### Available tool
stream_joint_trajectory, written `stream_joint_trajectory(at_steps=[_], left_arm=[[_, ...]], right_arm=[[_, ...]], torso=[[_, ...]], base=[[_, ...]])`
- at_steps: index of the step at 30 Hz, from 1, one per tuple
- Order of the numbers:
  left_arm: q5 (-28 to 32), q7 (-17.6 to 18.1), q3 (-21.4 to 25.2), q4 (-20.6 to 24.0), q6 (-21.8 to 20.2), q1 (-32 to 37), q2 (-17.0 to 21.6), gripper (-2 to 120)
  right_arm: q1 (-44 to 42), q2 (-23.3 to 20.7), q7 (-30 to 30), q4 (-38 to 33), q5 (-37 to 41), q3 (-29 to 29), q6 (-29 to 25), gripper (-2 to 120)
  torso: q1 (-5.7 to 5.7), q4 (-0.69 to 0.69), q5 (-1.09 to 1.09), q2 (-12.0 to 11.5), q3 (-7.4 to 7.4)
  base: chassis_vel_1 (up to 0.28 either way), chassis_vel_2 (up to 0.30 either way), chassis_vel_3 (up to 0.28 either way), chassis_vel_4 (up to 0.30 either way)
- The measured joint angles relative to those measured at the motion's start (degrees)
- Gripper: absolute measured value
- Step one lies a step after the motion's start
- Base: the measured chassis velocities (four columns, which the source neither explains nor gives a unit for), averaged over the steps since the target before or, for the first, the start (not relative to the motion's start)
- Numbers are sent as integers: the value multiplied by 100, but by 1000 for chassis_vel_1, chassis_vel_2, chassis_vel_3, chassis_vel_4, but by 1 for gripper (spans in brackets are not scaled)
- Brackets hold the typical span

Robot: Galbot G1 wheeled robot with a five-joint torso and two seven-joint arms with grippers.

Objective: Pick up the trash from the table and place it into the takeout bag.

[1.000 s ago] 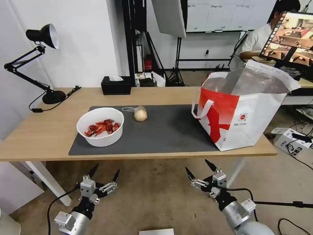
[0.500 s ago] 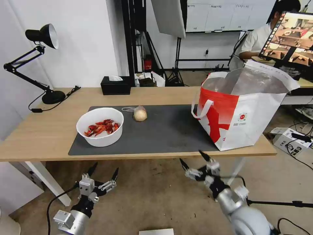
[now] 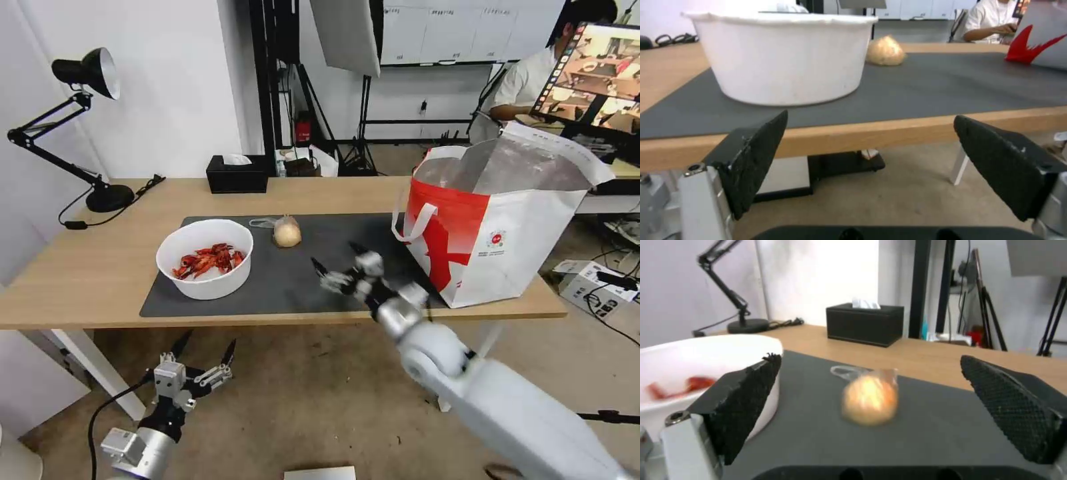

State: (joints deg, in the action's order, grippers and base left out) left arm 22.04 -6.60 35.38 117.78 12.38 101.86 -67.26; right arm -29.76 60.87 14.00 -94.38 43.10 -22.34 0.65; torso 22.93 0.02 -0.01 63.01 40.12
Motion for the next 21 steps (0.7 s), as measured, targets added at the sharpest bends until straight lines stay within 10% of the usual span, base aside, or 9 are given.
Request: stream_joint_trajectory(at_steps=[21], left_arm=[[-3,-15,3,-75,107,29,-62,100]], right_arm=[[1916,2687,-129,4237,-76,-436,1005,100]], torso=[[-1,-1,-1,0,-1]], base=[[0,0,0,0]])
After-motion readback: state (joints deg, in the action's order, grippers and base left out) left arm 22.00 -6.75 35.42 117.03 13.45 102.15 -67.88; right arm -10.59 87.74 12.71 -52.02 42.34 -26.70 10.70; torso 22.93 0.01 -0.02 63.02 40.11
